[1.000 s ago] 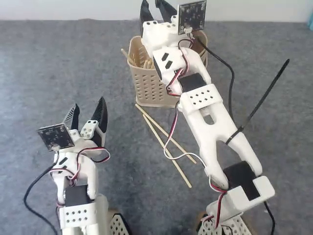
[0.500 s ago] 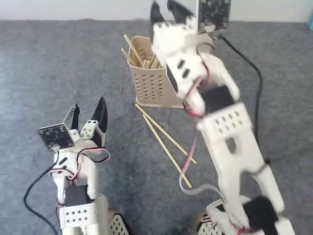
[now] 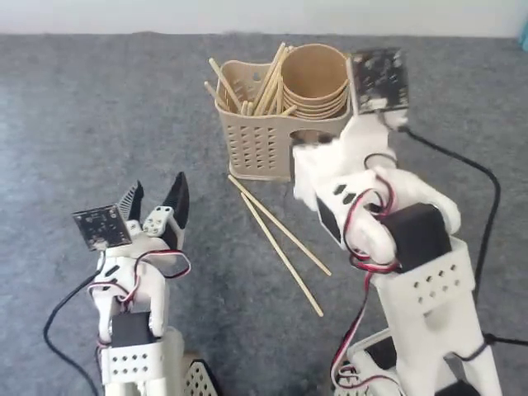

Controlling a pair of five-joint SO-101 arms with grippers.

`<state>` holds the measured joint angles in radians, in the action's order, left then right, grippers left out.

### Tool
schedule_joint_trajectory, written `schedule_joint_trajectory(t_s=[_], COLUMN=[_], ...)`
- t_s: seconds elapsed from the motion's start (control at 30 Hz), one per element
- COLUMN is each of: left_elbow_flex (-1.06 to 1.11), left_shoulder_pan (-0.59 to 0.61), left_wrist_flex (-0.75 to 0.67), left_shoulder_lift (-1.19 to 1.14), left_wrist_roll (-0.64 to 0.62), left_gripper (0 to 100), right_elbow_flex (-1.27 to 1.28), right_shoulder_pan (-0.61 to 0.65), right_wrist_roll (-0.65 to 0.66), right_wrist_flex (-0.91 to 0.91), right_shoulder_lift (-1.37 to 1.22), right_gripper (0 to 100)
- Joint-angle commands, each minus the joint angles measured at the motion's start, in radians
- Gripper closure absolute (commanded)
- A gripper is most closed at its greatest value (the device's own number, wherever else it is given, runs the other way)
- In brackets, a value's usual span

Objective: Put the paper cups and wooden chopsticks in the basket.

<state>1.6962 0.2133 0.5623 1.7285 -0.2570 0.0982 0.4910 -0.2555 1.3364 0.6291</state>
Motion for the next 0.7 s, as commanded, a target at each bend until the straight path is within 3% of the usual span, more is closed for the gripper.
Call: schedule_joint_trajectory(t_s=[0.0,0.13,0.23,0.53,0.67], left_elbow_flex=[-0.039,-0.054,-0.076,-0.076,-0.074], left_shoulder_pan=[-0.026,-0.026,-0.028,-0.028,-0.028], left_wrist_flex=[0.018,0.046,0.092,0.092,0.092], left_shoulder_lift=[0.014,0.014,0.014,0.014,0.014], left_wrist_roll=[0.003,-0.029,-0.049,-0.051,-0.049], left_gripper=[75,75,75,75,75], right_elbow_flex=[0.060,0.189,0.341,0.807,0.957], right_shoulder_pan=[-0.015,-0.008,0.001,0.111,0.111], right_wrist_roll=[-0.012,-0.011,-0.008,0.100,0.244], right_wrist_flex=[0.114,0.143,0.059,-0.470,-0.714], right_shoulder_lift=[0.038,0.038,0.038,0.025,0.024], right_gripper=[87.6,87.6,87.6,87.3,87.5])
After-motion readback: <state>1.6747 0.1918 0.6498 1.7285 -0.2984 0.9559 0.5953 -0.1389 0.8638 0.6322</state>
